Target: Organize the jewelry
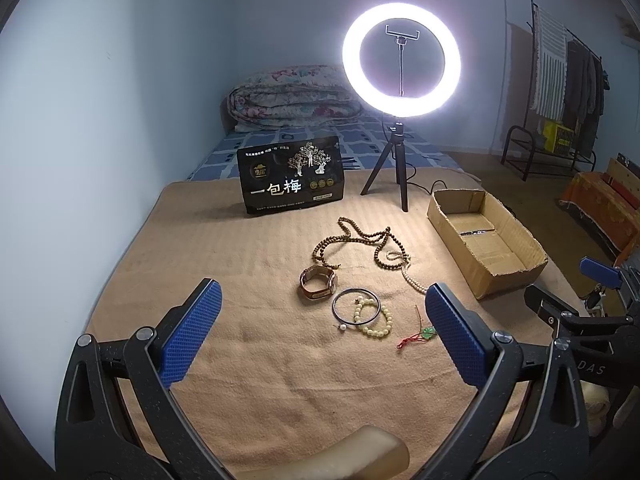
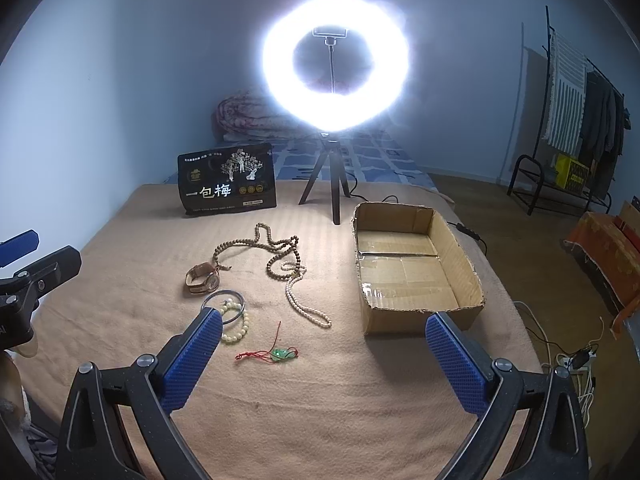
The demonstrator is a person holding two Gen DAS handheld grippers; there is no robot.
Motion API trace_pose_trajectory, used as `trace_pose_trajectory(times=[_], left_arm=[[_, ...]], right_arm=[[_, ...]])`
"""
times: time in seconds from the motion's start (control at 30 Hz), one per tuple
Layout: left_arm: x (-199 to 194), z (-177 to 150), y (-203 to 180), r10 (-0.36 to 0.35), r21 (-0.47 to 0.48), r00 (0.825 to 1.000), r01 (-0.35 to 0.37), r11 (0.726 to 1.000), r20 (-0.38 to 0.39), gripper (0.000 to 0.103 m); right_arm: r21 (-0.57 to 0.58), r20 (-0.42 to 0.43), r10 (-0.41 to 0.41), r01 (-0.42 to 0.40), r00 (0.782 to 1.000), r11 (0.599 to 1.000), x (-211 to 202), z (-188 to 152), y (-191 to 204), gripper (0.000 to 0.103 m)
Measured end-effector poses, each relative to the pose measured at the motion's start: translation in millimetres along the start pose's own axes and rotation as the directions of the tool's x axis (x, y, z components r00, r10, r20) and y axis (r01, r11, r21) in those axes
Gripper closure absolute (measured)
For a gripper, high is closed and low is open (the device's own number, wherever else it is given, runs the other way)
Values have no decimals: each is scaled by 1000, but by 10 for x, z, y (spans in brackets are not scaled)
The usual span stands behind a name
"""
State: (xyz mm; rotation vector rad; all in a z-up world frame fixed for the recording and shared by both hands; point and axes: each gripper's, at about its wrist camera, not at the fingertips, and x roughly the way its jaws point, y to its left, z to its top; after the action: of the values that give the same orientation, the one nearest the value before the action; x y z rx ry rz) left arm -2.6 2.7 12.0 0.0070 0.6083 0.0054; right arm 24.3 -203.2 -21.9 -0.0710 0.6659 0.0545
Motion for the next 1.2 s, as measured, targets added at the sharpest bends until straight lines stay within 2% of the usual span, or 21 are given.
trace_pose_trajectory(times=[1.2], left_arm=[[-3,9,9,1,1,1000,-1,1000,6,0]], right_arm=[[0,-8,10,-10,1000,1000,0,-29,-4,0]])
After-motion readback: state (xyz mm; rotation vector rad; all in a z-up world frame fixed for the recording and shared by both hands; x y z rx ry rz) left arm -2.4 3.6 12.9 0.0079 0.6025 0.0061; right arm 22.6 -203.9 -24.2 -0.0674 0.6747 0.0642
